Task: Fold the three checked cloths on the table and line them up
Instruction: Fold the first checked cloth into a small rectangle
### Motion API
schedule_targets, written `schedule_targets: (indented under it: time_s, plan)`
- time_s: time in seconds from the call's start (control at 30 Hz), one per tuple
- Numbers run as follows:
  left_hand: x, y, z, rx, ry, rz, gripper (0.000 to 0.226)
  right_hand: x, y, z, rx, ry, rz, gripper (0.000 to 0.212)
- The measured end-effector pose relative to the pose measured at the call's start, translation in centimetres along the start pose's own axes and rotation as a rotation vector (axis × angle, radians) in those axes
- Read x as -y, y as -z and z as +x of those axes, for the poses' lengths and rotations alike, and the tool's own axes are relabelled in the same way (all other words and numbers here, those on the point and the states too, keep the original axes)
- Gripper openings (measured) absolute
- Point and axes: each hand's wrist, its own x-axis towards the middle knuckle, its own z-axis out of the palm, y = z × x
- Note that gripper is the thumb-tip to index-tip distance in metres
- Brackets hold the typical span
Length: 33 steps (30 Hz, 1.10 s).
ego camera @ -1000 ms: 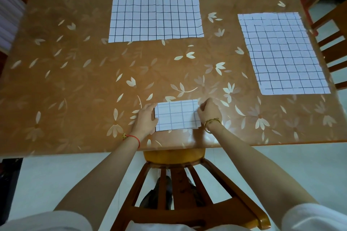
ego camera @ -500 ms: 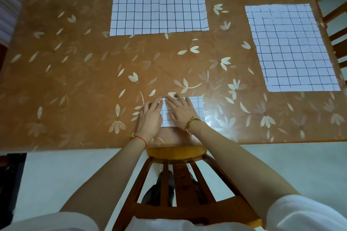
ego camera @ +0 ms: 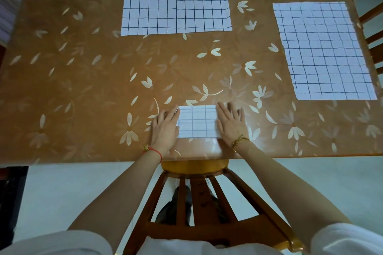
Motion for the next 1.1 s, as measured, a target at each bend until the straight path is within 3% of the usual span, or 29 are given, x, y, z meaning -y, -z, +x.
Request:
schedule_targets:
  time_s: [0.23,0.4,0.5,0.63,1.1]
  plan:
    - [-0.3,-0.2,-0.1,-0.003,0.002,0.0,0.063,-0.9,1.1,-0.1,-0.092,-0.145,0.05,0.066]
    - [-0.3,-0.2,-0.8,-0.086,-0.002,-0.01,0.062,3.6,2.2,1.5,-0.028,0.2,0.04,0.068]
    - [-0.1,-0.5,-1.3,-0.098,-0.011,0.016,0.055,6.4,2.0,2.4,0.038,0.316,0.041,0.065]
    - [0.4,-0.7,-1.4,-0.061,-0.032,0.065,0.052,8.0,1.3,2.7,0.128,0.274,0.008,0.054]
    - [1.5,-1.1,-7.1,-0.098,-0.163,0.007,0.034,8.6,1.5,2.5,0.172,0.234,-0.022,0.054]
